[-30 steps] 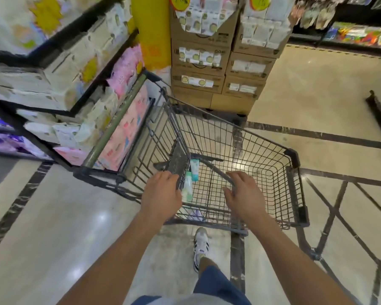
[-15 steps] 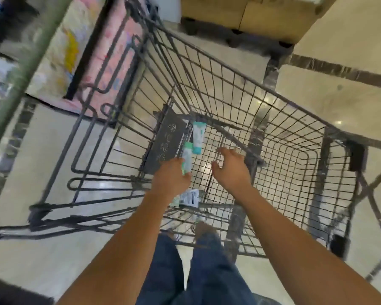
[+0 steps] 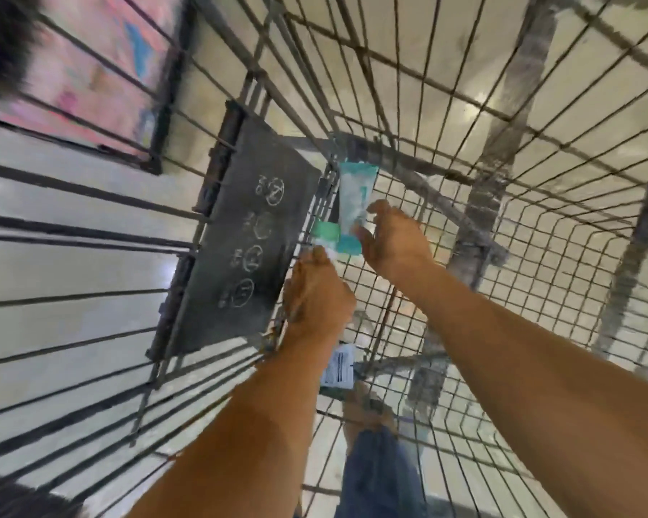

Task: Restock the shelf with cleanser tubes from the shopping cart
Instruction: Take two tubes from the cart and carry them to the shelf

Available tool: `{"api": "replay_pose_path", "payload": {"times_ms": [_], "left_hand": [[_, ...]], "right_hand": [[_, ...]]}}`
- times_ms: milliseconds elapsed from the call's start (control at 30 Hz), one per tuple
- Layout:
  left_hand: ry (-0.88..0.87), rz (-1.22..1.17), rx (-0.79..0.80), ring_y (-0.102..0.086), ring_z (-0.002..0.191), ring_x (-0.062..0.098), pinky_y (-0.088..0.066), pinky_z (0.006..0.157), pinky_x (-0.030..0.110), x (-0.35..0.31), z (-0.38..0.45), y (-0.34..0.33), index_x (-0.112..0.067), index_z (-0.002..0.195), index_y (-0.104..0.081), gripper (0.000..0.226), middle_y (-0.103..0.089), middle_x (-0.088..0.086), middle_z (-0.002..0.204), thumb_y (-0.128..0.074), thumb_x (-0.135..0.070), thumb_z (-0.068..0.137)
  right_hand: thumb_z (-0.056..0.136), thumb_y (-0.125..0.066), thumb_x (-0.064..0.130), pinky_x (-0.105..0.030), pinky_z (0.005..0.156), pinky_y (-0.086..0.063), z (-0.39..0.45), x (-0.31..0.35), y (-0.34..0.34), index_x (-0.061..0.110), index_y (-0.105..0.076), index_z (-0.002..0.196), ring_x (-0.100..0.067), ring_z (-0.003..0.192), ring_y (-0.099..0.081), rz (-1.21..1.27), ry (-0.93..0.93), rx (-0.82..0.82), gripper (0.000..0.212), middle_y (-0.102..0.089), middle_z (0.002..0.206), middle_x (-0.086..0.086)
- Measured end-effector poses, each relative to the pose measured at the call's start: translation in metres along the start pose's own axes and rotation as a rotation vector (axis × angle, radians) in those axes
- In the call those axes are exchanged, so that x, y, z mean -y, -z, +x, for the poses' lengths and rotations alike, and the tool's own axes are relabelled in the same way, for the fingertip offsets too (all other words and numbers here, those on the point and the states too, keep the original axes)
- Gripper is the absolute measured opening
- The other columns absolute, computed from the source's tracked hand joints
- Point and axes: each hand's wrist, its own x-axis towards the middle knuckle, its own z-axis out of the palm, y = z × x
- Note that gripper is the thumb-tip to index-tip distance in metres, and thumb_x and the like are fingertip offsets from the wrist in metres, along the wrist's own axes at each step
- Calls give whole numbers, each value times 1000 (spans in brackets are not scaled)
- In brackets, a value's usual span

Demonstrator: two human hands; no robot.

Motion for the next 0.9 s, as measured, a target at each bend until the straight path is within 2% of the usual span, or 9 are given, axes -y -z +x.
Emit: {"api": "replay_pose_path", "payload": {"times_ms": [133,267,433,533,633,700,767,833,900], "left_hand": [[25,83,-28,-57,116,34,-50,92,43,-8,13,-17,1,148,-26,66,-46,21,137,-55,-20,92],[56,136,-99,-63,108,35,-56,83,41,-10,19,-27,6,146,-31,67,-54,24,131,-62,-12,89],[-33,132,-98,-53,124,31,-48,100,39,-2,13,-35,-5,155,-9,80,-41,23,146,-60,-13,94],[-53,44,-91,-39,139,31,-39,114,42,5,8,-41,-13,157,0,89,-32,18,156,-62,-19,93],[-108,31,-97,-34,143,30,-34,116,44,8,6,-43,-18,157,0,96,-30,11,159,-68,-22,89],[-210,62,-136,-39,139,29,-35,115,43,8,3,-47,-17,157,-10,92,-40,10,154,-69,-12,86],[-396,83,-141,-44,136,29,-35,114,42,3,0,-49,-15,152,-31,80,-50,8,147,-64,0,81],[-638,146,-110,-54,126,33,-43,108,47,-4,-1,-49,-13,137,-56,66,-61,9,135,-53,4,73],[-843,215,-172,-63,110,34,-53,96,49,-5,-1,-52,-14,114,-73,51,-69,12,120,-58,-2,67]], "right_hand": [[92,-64,39,-34,73,-41,22,11,-22,13,-40,127,-35,107,-62,202,-123,-28,50,-63,120,-15],[86,-73,41,-30,71,-38,34,11,-28,10,-42,124,-33,106,-63,314,-228,-96,59,-65,118,-13],[79,-78,42,-35,79,-56,38,-5,-21,10,-59,119,-28,97,-65,227,-243,-90,55,-65,117,-13],[77,-82,37,-29,73,-50,26,-20,-10,15,-60,119,-23,93,-63,243,-243,-92,52,-62,119,-9],[80,-81,34,-24,69,-48,5,-45,3,14,-61,121,-18,91,-60,302,-275,-91,49,-63,112,-3],[82,-80,32,-24,69,-49,-9,-67,9,13,-62,122,-15,90,-59,399,-321,-106,48,-62,105,4],[80,-82,31,-28,71,-54,-22,-89,11,15,-65,119,-15,87,-64,492,-364,-159,45,-67,106,4],[79,-82,30,-26,65,-54,-33,-106,12,16,-67,116,-12,81,-65,543,-405,-217,42,-69,103,2],[79,-82,29,-29,67,-55,-42,-120,11,15,-67,116,-16,84,-66,574,-452,-238,43,-68,102,1]]}}
